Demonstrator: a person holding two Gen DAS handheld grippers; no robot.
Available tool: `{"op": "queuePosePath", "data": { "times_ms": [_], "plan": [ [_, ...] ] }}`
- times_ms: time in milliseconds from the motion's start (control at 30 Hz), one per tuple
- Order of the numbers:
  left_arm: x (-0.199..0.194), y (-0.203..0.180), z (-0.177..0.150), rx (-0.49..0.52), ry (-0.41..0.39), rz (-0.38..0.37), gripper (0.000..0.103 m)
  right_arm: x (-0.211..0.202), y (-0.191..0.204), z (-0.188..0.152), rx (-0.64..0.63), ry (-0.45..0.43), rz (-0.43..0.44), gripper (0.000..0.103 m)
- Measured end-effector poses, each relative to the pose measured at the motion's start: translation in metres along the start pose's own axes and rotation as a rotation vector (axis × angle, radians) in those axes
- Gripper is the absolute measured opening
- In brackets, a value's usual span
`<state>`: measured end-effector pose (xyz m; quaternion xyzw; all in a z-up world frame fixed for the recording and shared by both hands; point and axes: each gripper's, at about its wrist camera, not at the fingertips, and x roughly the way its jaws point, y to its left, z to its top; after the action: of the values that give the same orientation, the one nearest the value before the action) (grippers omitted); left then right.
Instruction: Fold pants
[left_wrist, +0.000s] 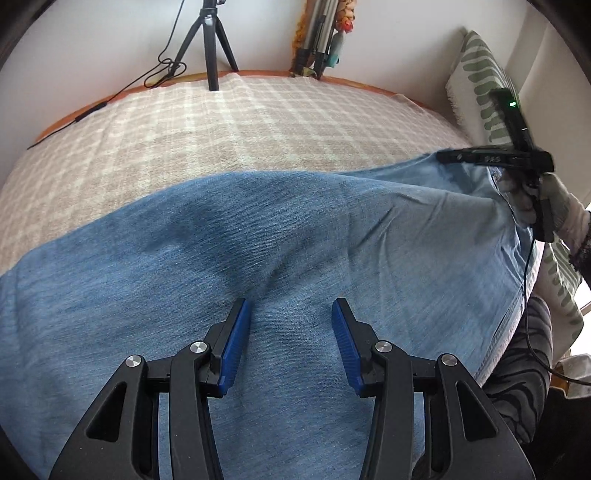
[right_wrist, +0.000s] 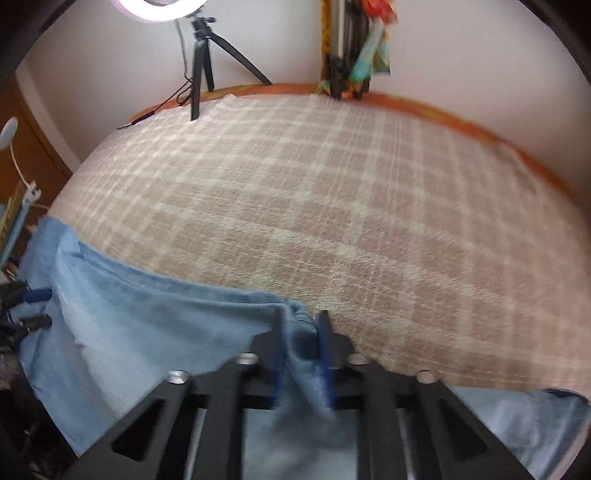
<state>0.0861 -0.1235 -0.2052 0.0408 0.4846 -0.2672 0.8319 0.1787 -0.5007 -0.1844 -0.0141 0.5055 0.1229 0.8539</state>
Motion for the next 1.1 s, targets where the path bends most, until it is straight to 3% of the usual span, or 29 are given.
{"op": "queuePosePath", "data": {
  "times_ms": [67,133,200,267,367,400,500,600,733,900,933,1100],
  "plan": [
    [-0.001,0.0,-0.002,0.002,-0.005,0.0,0.045,-0.021,0.001,0.004,-0.014,-0.061,-0.062,0.004],
    [-0.001,-0.001,-0.003,0.006,-0.01,0.001,0.045,-0.029,-0.011,0.011,0.028,-0.096,-0.061,0.004],
    [0.0,-0.003,-0.003,0.015,-0.007,0.01,0.045,-0.018,-0.021,0.015,0.073,-0.076,-0.034,0.004],
    [0.0,-0.005,-0.002,0.029,0.0,0.023,0.045,-0.004,-0.021,0.016,0.061,-0.041,-0.063,0.007],
    [0.0,-0.005,-0.001,0.035,0.009,0.025,0.045,-0.016,-0.03,0.012,0.134,-0.071,-0.06,0.021],
    [-0.001,-0.005,0.0,0.032,0.013,0.024,0.045,-0.029,-0.038,0.007,0.174,-0.104,-0.054,0.032],
    [-0.003,-0.006,0.003,0.028,0.02,0.019,0.045,-0.073,-0.062,-0.014,0.29,-0.18,-0.06,0.035],
    [-0.009,-0.018,0.008,0.055,0.007,-0.012,0.045,-0.114,-0.088,-0.047,0.404,-0.218,-0.123,0.038],
    [-0.017,-0.056,0.018,0.156,-0.021,-0.07,0.045,-0.155,-0.122,-0.104,0.59,-0.253,-0.188,0.049],
    [-0.012,-0.109,0.029,0.278,-0.026,-0.163,0.047,-0.164,-0.153,-0.172,0.779,-0.228,-0.23,0.056],
    [-0.008,-0.12,0.031,0.305,-0.024,-0.176,0.047,-0.164,-0.159,-0.181,0.794,-0.223,-0.232,0.061],
    [0.014,-0.149,0.032,0.379,0.009,-0.199,0.047,-0.152,-0.194,-0.191,0.803,-0.231,-0.205,0.069]
  ]
}}
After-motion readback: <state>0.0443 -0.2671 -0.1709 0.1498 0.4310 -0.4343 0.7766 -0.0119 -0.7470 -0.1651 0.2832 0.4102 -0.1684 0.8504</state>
